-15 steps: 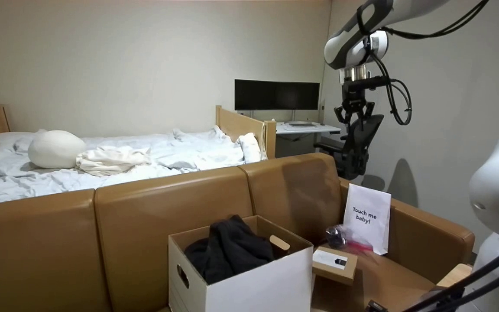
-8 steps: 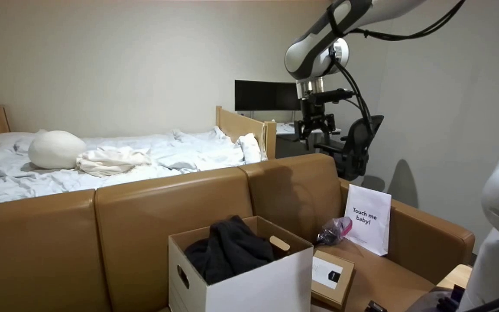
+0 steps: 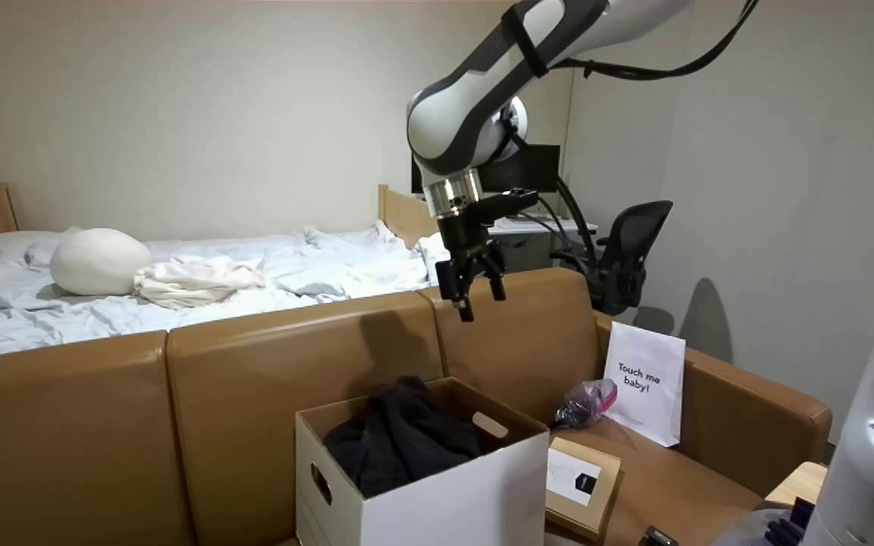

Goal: Pick up the plastic bag from the box and put it on the couch.

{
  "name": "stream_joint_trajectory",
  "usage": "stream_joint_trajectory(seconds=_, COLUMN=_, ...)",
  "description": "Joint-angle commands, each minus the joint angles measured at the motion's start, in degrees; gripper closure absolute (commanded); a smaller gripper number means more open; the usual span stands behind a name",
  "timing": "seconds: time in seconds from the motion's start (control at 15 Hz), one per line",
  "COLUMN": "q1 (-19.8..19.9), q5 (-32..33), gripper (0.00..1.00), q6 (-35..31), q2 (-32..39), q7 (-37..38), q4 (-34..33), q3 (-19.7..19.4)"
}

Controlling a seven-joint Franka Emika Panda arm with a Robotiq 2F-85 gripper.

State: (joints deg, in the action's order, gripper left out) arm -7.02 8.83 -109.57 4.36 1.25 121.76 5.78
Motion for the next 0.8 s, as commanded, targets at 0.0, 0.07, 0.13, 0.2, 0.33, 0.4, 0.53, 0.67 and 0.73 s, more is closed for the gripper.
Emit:
stream_joint_trajectory(seconds=0.0, q1=-0.2, q5=-1.9, gripper=0.00, q6=0.0, q2=1.1, q7=-10.1, q4=0.5, q3=1.3)
stream_joint_trajectory(seconds=0.07, q1=-0.7, q5=0.0, gripper=0.00, q6=0.2, q2=0.9, q7=-4.2, q4=-0.1, q3=1.2)
stream_joint_trajectory(seconds=0.13, q1=-0.7, q5=-0.1, gripper=0.00, q6=0.2, q2=1.3, q7=-5.9, q4=-0.1, q3=1.4)
stream_joint_trajectory(seconds=0.2, q1=-0.7, q5=-0.1, gripper=0.00, q6=0.2, q2=1.6, q7=-6.7, q4=-0.1, q3=1.4)
stream_joint_trajectory(seconds=0.33, q1=-0.6, q5=-0.1, gripper=0.00, q6=0.1, q2=1.8, q7=-7.5, q4=-0.1, q3=1.4)
stream_joint_trajectory(seconds=0.4, q1=-0.6, q5=-0.1, gripper=0.00, q6=0.1, q2=1.8, q7=-7.6, q4=-0.1, q3=1.4)
stream_joint_trajectory(seconds=0.53, q1=-0.6, q5=-0.1, gripper=0.00, q6=0.1, q2=1.8, q7=-7.6, q4=-0.1, q3=1.4)
stream_joint_trajectory(seconds=0.67, q1=-0.6, q5=-0.1, gripper=0.00, q6=0.1, q2=1.8, q7=-7.6, q4=-0.1, q3=1.4)
stream_joint_trajectory(seconds=0.73, q1=-0.6, q5=-0.1, gripper=0.00, q6=0.1, q2=1.8, q7=-7.6, q4=-0.1, q3=1.4)
